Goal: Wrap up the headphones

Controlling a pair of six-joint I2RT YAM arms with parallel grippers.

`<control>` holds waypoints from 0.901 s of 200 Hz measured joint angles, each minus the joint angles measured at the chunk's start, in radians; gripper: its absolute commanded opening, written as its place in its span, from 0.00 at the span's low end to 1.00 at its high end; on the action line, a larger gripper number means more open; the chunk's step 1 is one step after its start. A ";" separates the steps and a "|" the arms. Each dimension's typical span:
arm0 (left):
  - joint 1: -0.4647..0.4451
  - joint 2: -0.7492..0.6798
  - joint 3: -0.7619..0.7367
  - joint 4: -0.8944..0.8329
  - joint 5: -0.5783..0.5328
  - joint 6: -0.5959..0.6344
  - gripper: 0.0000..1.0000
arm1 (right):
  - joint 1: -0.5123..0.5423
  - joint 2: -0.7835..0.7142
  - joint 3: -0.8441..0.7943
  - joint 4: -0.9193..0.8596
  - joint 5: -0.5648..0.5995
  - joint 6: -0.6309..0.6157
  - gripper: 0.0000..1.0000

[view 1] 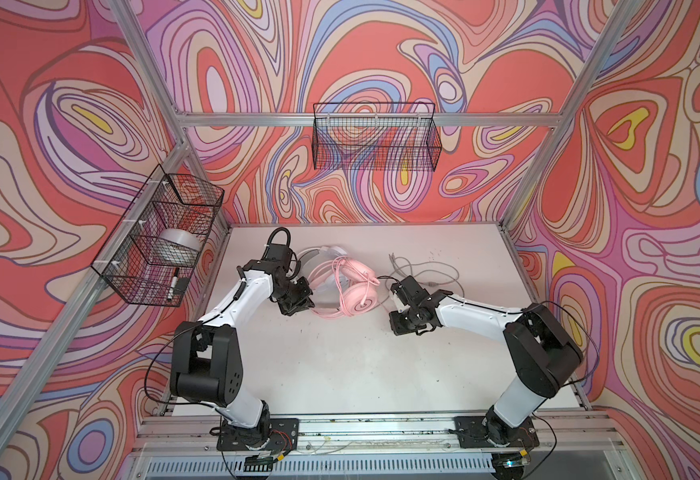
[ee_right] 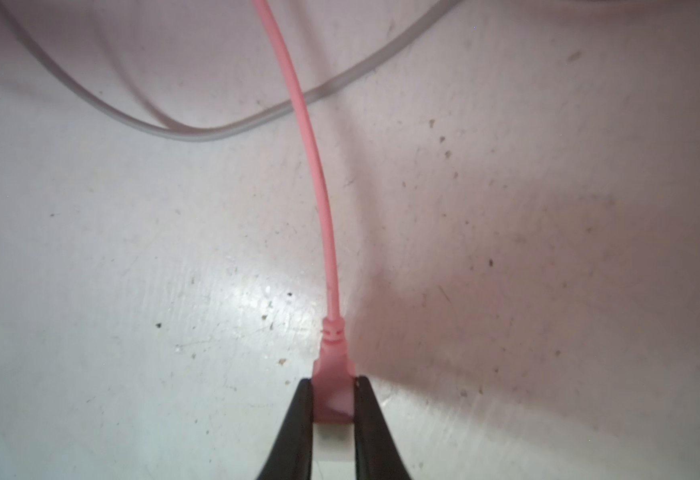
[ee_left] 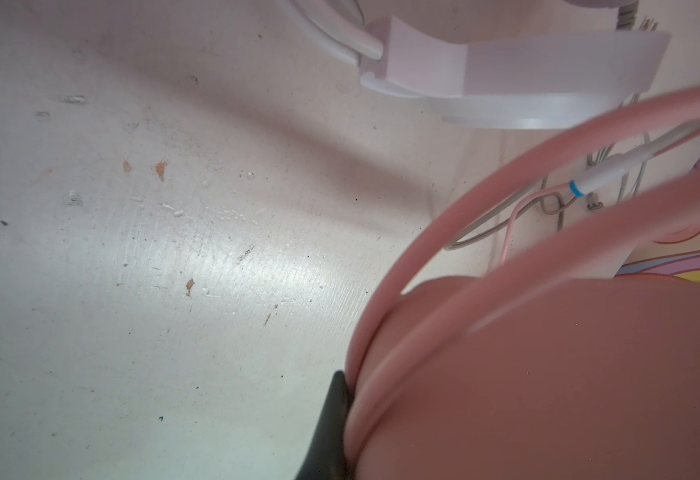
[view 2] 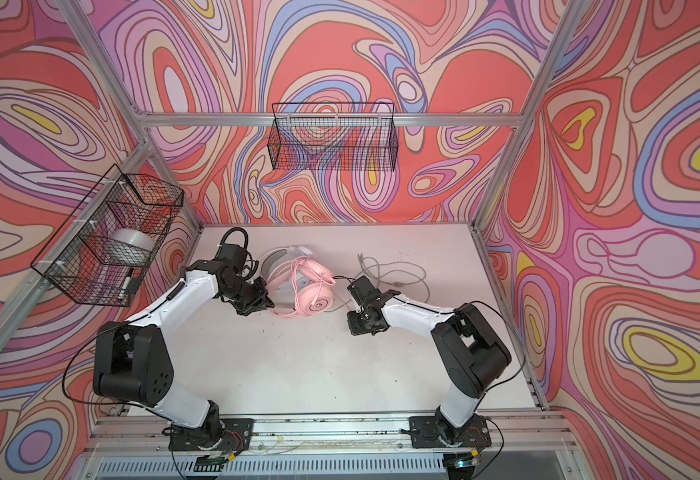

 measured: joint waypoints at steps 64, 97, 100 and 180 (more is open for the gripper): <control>0.000 0.002 0.000 0.022 -0.023 -0.063 0.00 | 0.039 -0.143 -0.046 0.024 -0.038 -0.107 0.00; -0.003 0.002 0.006 0.036 -0.041 -0.101 0.00 | 0.077 -0.182 -0.067 0.026 -0.047 -0.148 0.00; -0.003 0.002 0.008 0.037 -0.043 -0.104 0.00 | 0.080 -0.187 -0.069 0.026 -0.047 -0.151 0.00; -0.035 0.014 0.076 0.031 -0.111 -0.129 0.00 | 0.164 -0.338 -0.106 0.051 -0.085 -0.299 0.00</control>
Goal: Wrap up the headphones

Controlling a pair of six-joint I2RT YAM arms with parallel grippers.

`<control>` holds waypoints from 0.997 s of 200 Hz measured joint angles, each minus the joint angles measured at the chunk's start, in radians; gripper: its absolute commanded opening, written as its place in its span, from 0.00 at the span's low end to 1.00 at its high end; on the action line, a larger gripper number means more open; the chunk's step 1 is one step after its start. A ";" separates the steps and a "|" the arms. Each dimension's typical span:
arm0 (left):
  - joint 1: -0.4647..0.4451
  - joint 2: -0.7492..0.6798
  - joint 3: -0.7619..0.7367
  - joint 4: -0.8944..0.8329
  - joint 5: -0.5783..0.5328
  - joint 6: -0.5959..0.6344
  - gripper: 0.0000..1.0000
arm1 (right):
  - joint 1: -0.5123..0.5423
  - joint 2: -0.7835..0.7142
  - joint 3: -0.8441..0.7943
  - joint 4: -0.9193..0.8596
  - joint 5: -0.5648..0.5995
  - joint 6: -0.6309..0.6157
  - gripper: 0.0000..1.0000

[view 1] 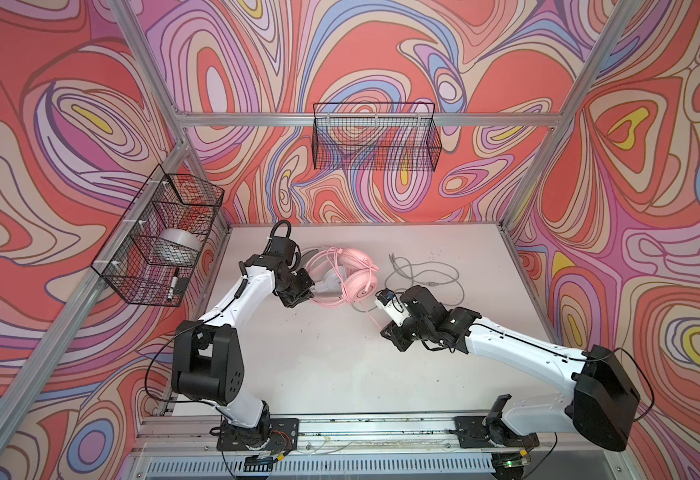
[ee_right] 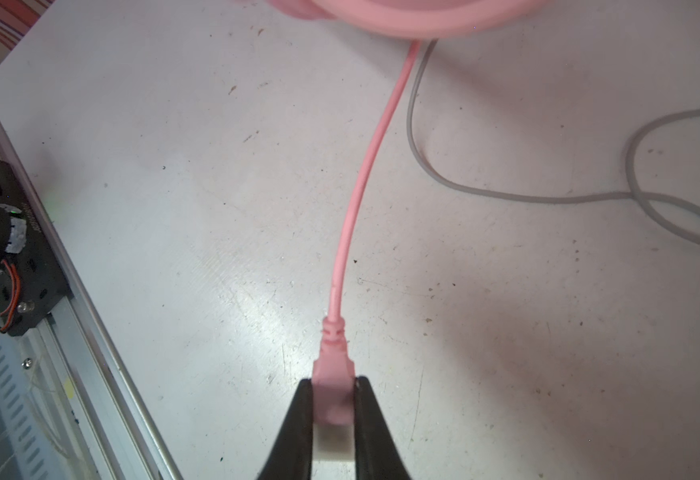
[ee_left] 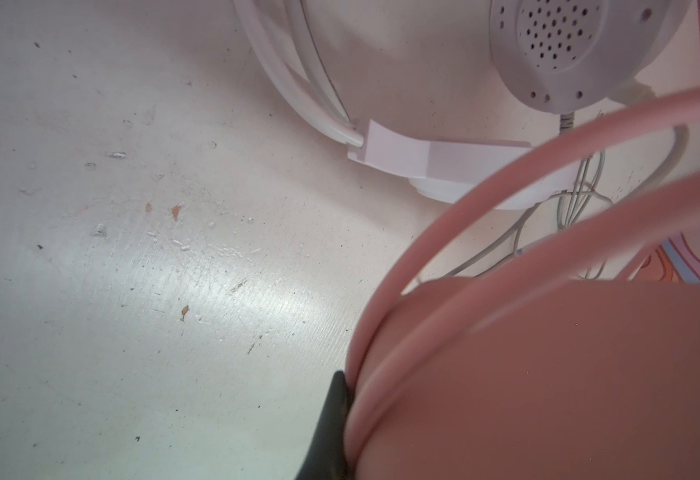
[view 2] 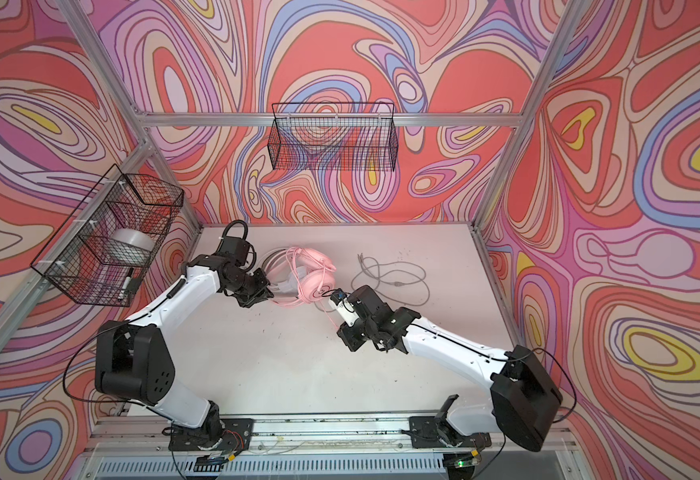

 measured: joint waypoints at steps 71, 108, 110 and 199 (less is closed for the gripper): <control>-0.056 0.048 0.066 -0.048 -0.082 0.003 0.00 | 0.021 -0.040 0.027 -0.019 -0.102 -0.144 0.00; -0.099 0.069 0.103 -0.077 -0.126 0.016 0.00 | 0.021 -0.040 0.081 -0.031 -0.133 -0.175 0.00; -0.101 0.071 0.104 -0.078 -0.128 0.016 0.00 | 0.021 -0.040 0.085 -0.032 -0.135 -0.175 0.00; -0.199 0.168 0.251 -0.201 -0.220 0.106 0.00 | 0.021 0.048 0.285 -0.124 -0.147 -0.248 0.00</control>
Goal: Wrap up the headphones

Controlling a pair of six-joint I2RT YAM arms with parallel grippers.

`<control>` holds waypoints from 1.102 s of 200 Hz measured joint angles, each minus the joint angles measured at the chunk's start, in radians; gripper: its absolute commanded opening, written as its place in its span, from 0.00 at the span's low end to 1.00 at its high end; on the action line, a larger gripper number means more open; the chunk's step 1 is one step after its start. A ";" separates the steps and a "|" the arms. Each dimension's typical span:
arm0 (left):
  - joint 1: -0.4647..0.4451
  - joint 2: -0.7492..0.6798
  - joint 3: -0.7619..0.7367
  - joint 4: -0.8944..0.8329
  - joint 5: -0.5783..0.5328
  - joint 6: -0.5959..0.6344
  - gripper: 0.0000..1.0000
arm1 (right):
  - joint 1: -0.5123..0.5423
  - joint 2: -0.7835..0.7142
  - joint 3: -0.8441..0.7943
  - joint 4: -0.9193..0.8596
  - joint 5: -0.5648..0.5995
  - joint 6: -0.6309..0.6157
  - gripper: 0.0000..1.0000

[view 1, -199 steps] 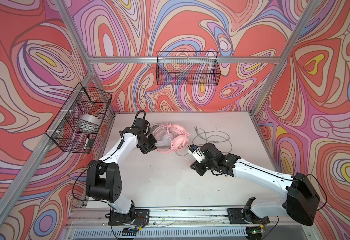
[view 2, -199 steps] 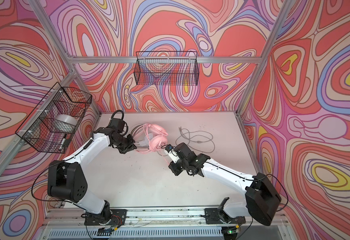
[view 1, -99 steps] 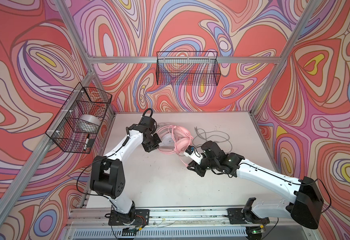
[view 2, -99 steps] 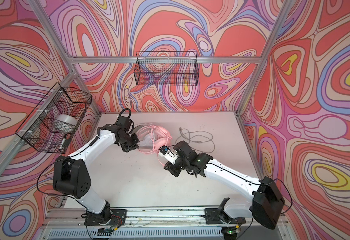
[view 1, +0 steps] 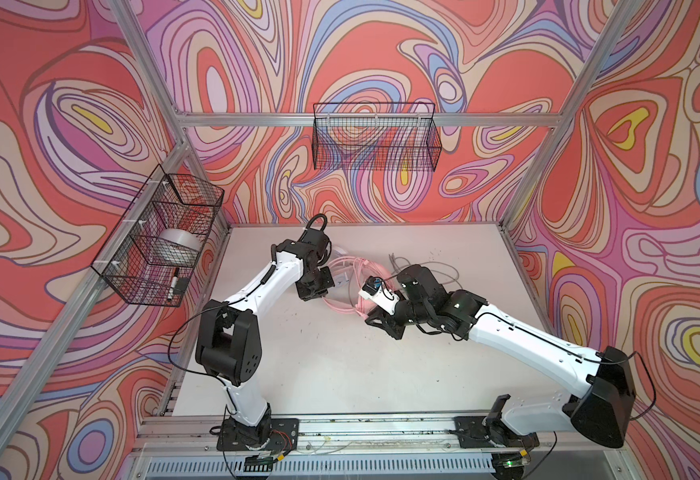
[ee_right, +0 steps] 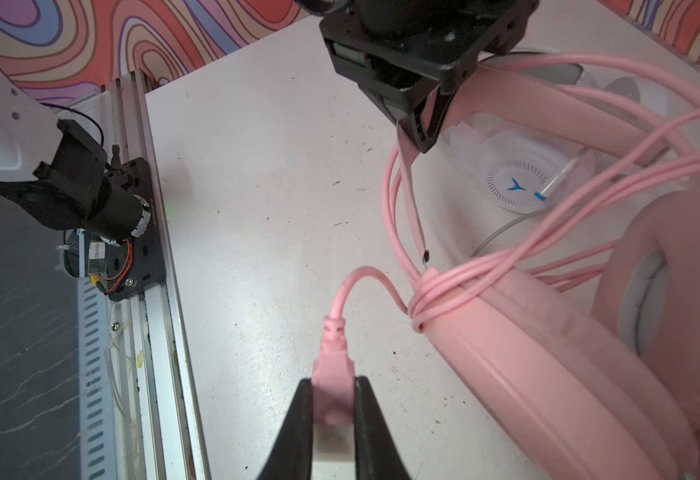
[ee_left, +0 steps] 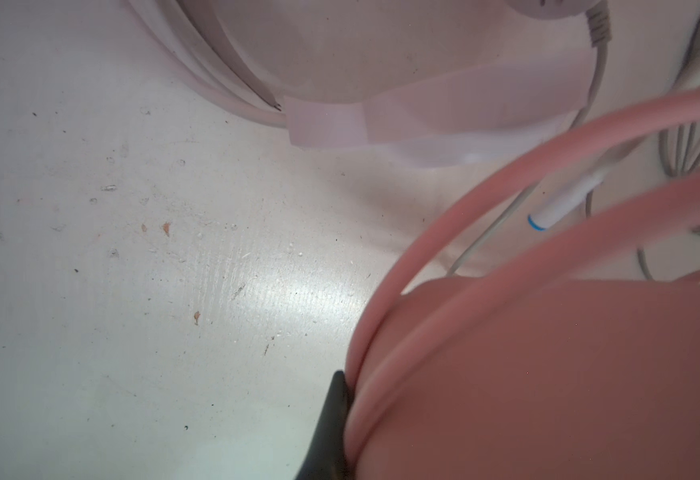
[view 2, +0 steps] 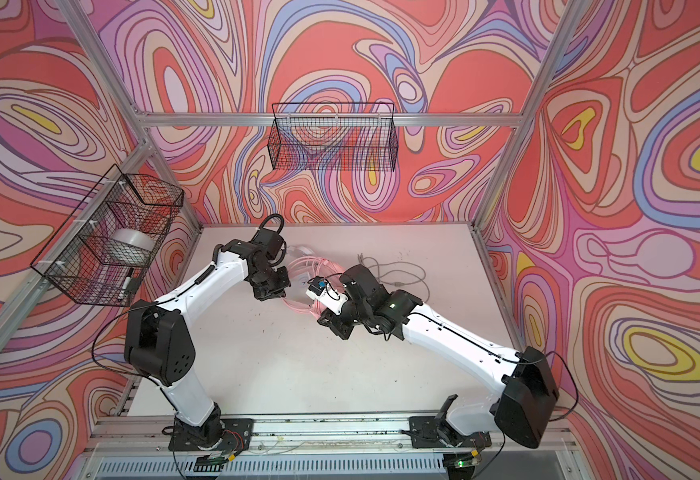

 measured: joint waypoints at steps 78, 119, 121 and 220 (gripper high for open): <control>-0.052 0.045 0.048 -0.087 -0.043 0.092 0.00 | 0.000 0.097 0.110 -0.075 0.035 -0.131 0.00; -0.071 0.064 0.049 -0.104 -0.042 0.122 0.00 | 0.000 0.147 0.140 -0.071 0.066 -0.183 0.00; -0.072 0.065 0.050 -0.105 -0.042 0.124 0.00 | 0.000 0.148 0.141 -0.070 0.066 -0.185 0.00; -0.096 0.083 0.059 -0.122 -0.026 0.161 0.00 | -0.002 0.219 0.147 0.009 0.102 -0.250 0.00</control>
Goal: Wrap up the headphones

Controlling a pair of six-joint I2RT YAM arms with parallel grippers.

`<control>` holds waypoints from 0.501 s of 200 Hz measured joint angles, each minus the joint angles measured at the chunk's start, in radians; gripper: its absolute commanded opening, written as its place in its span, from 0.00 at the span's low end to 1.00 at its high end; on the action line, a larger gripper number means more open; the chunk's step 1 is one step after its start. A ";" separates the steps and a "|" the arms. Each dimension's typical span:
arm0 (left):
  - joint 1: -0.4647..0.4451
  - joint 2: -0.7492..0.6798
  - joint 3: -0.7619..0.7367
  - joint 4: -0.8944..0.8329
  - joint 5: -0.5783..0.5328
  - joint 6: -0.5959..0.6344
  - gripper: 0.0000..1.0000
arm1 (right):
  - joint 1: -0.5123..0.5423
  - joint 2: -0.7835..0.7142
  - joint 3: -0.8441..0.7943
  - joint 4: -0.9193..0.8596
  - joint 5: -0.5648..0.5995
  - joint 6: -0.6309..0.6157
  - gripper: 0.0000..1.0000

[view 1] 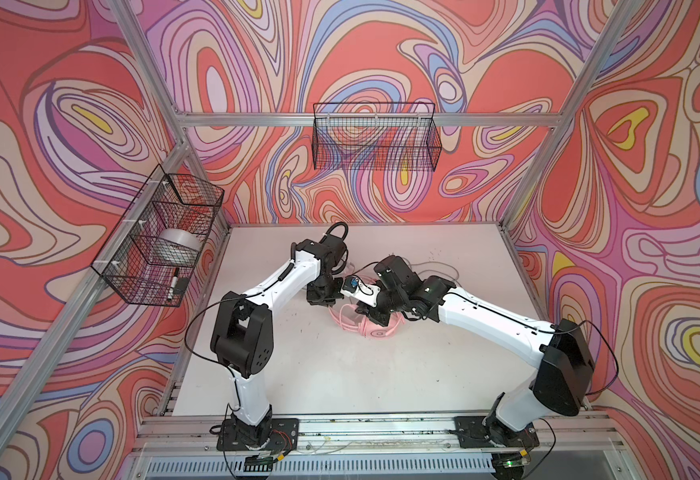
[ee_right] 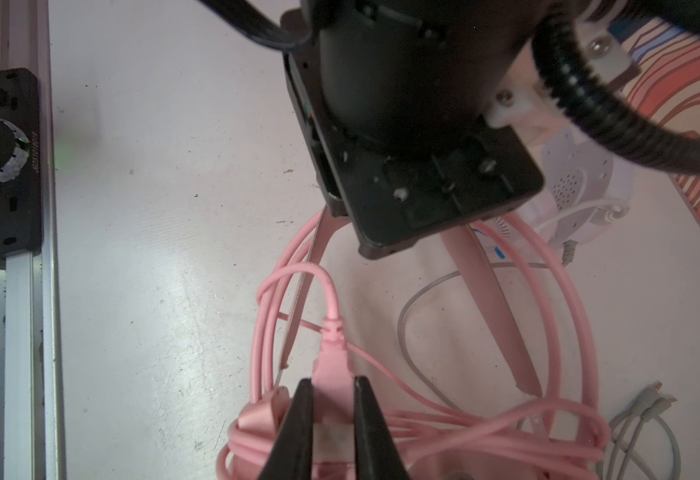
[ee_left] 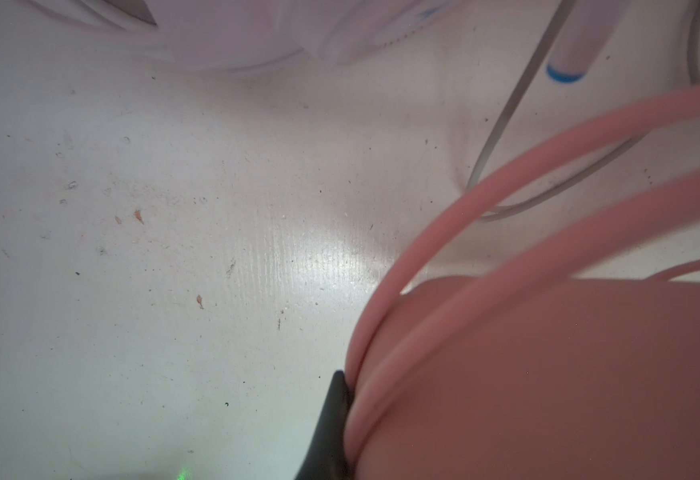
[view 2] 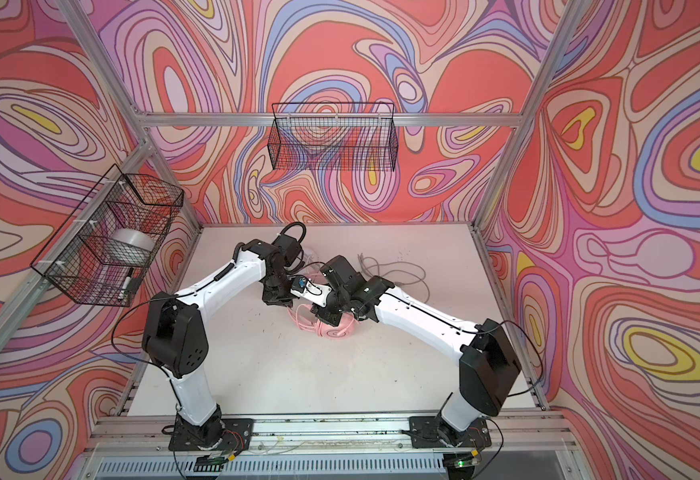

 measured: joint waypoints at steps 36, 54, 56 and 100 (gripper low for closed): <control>-0.010 0.010 0.000 -0.011 0.005 0.014 0.00 | -0.001 0.022 0.000 0.023 0.001 -0.001 0.00; -0.012 0.011 0.001 -0.018 0.004 0.018 0.00 | -0.007 0.038 0.000 0.022 0.004 -0.002 0.00; -0.012 0.011 0.001 -0.019 0.004 0.019 0.00 | -0.008 0.040 0.000 0.022 0.005 -0.002 0.00; -0.012 0.011 0.001 -0.029 -0.002 0.018 0.00 | -0.047 0.044 -0.001 0.013 0.015 -0.008 0.00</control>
